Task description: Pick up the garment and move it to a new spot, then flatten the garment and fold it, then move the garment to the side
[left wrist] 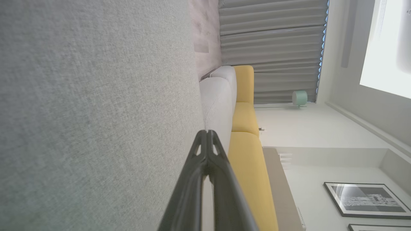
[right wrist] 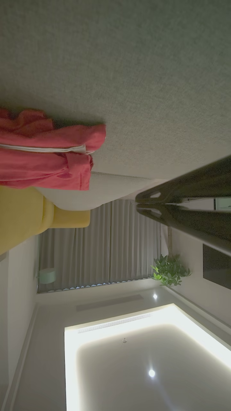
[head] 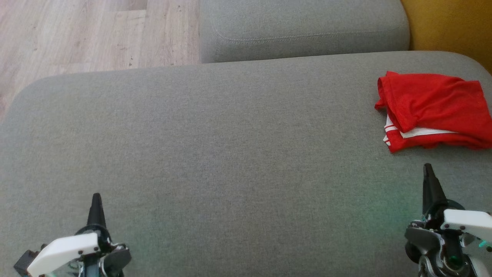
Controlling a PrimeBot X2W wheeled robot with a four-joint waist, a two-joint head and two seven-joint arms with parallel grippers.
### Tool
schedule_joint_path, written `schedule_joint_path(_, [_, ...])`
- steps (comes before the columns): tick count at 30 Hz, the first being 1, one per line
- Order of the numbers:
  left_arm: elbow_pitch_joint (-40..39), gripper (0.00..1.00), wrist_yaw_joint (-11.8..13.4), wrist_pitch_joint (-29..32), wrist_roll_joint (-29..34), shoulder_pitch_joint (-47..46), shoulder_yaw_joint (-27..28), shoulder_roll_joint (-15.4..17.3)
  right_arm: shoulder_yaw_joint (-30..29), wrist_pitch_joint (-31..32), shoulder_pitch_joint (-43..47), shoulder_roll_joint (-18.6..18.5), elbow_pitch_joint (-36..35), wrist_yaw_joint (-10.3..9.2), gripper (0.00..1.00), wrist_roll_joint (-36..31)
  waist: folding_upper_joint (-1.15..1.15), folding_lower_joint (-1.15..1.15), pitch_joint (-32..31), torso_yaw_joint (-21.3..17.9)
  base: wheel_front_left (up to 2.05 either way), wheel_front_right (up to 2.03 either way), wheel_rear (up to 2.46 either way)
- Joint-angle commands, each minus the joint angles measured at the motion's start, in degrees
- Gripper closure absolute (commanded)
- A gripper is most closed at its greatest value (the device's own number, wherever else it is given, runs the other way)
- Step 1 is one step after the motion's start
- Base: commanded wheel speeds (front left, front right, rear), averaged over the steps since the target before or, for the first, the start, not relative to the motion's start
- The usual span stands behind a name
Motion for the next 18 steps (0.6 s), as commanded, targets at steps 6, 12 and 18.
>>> schedule_joint_path(6, [-2.1,1.00,-1.4,1.2,-3.6,-3.7,3.5,0.0,0.2,0.9,-3.6,-1.1,-1.6,0.21,1.00,4.6,0.00,0.00,0.1,0.0,0.00,0.00,0.00])
schedule_joint_path(12, [-2.1,1.00,-1.4,1.3,-3.6,-3.7,3.5,0.0,0.0,1.0,-3.6,-1.0,-1.6,0.21,1.00,4.5,0.00,0.00,0.1,0.0,0.00,0.00,0.00])
schedule_joint_path(18, [-2.1,1.00,-1.4,1.3,-3.5,-3.7,3.5,0.0,-0.1,1.1,-3.6,-0.9,-1.6,0.21,1.00,4.4,0.00,0.00,0.1,0.0,0.00,0.00,0.00])
